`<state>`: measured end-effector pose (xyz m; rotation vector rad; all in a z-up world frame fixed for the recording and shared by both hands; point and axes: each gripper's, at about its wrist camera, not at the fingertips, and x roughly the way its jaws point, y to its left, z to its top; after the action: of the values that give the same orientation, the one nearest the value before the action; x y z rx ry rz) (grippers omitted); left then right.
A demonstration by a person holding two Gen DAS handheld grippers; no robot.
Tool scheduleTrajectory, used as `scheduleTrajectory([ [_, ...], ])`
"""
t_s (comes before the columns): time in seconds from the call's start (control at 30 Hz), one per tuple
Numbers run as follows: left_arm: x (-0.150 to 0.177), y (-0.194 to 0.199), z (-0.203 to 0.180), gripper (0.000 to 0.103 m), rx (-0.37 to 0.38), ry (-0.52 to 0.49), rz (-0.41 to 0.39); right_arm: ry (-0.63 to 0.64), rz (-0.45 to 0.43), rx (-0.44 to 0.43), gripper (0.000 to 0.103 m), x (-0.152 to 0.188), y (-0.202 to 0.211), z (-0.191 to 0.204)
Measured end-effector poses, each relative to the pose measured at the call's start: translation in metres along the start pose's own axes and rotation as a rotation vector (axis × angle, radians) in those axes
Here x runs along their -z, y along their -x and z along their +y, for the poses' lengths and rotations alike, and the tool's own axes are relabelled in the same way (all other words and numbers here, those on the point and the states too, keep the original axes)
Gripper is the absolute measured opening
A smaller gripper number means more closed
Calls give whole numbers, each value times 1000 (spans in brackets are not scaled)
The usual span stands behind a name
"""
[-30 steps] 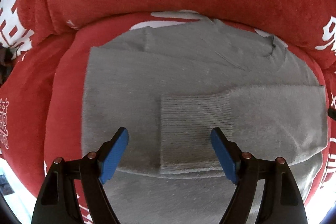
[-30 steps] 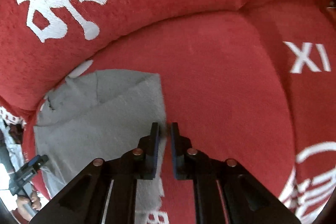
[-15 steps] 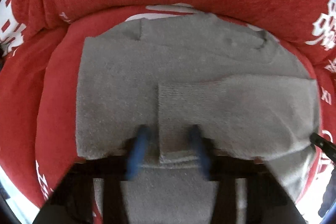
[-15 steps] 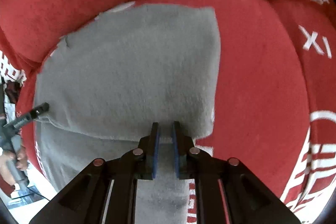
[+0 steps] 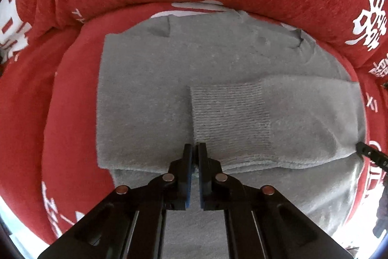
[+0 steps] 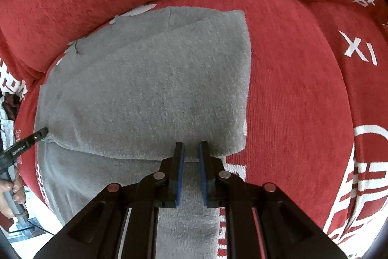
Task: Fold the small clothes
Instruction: 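Press the folded sides flat with the right tool while the left tool presses the middle, then grasp the sweatshirt hem with both tools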
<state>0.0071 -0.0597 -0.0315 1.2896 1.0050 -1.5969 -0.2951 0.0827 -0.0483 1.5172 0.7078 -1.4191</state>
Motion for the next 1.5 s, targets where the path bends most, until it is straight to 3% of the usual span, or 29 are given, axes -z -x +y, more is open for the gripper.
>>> scheduleTrajectory([
  [0.1,1,4,0,6,-36,-7,7,-1,4,6,13,0,0,0],
  [0.4,9,7,2,6,-52,12,29,-2,49,46,14,-5,-6,9],
  [0.8,14,11,-11,6,-81,-6,66,-27,54,3,14,2,0,22],
  [1.0,16,12,-7,7,-63,25,71,-23,41,-17,19,3,3,25],
  [1.07,17,11,-6,35,-77,28,81,-18,33,-36,24,5,6,27],
  [1.1,18,12,-5,85,-102,34,82,-17,31,-47,27,6,8,28],
  [1.13,19,15,-4,103,-107,48,69,-18,29,-56,29,7,9,28],
  [1.2,20,20,-5,103,-73,49,52,-23,30,-74,30,10,10,28],
  [1.37,24,19,-13,103,-96,16,82,-54,46,-131,31,18,12,24],
  [1.5,31,21,-14,103,-105,28,105,-67,56,-187,45,27,16,19],
])
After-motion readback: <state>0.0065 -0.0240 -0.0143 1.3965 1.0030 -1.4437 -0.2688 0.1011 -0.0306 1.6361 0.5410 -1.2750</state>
